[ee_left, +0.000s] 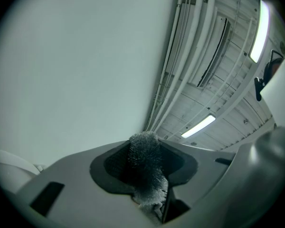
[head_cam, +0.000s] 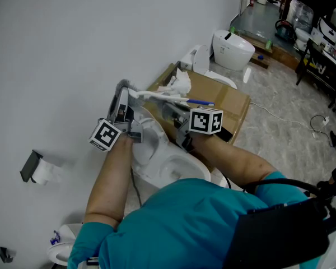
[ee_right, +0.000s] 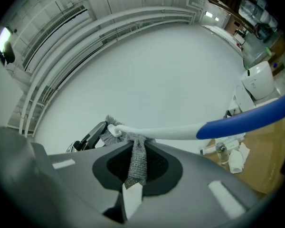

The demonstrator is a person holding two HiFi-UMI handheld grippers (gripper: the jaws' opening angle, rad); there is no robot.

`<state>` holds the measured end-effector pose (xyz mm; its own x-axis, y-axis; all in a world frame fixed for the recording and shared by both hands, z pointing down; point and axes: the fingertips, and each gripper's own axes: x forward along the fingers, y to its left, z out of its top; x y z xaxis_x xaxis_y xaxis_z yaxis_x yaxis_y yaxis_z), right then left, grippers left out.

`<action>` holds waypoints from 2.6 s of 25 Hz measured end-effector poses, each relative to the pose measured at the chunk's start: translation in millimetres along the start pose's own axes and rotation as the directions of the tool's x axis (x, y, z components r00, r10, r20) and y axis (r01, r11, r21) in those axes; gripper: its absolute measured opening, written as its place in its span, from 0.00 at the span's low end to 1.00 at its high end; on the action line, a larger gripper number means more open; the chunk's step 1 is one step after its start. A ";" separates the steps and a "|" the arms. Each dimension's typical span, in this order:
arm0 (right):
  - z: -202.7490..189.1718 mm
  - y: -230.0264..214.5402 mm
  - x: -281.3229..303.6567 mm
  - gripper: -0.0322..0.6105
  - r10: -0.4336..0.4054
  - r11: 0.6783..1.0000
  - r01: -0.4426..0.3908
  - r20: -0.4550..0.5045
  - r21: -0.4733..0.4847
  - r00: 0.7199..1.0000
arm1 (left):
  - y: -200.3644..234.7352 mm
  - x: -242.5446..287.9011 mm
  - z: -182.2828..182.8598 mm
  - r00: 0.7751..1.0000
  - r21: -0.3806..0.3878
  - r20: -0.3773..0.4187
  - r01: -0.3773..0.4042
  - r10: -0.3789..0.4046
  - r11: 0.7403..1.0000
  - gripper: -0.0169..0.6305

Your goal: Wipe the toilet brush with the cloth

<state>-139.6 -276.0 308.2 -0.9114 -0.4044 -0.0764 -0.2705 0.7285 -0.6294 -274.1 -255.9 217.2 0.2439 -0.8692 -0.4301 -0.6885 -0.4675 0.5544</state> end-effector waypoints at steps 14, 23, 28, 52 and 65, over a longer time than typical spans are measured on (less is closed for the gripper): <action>6.5 -15.4 -10.8 0.08 -0.041 0.999 0.040 0.029 0.015 0.999 | 17.3 -9.2 12.9 0.998 0.001 0.022 -0.051 0.051 0.999 0.27; 11.8 -28.7 -24.2 0.08 -0.073 0.997 0.073 0.053 0.014 0.996 | 18.0 -12.8 20.5 0.998 -0.020 0.044 -0.037 0.038 0.999 0.27; 14.8 -35.2 -31.6 0.08 -0.091 0.996 0.090 0.067 0.013 0.994 | 24.3 -17.4 23.1 0.997 -0.057 0.055 -0.047 0.050 0.997 0.27; 43.3 -71.9 -71.1 0.08 -0.184 0.983 0.181 0.158 0.033 0.970 | 26.3 -21.0 29.4 0.997 -0.091 0.061 -0.047 0.052 0.995 0.27; 58.7 -97.7 -95.8 0.08 -0.242 0.970 0.237 0.216 0.047 0.946 | 28.0 -23.0 29.4 0.997 -0.104 0.064 -0.034 0.040 0.994 0.27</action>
<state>-7.6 -340.9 331.6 -0.7297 -0.6781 -0.0871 -0.4640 0.5848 -0.6653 -319.0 -244.3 221.7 0.1720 -0.8755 -0.4517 -0.6215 -0.4522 0.6397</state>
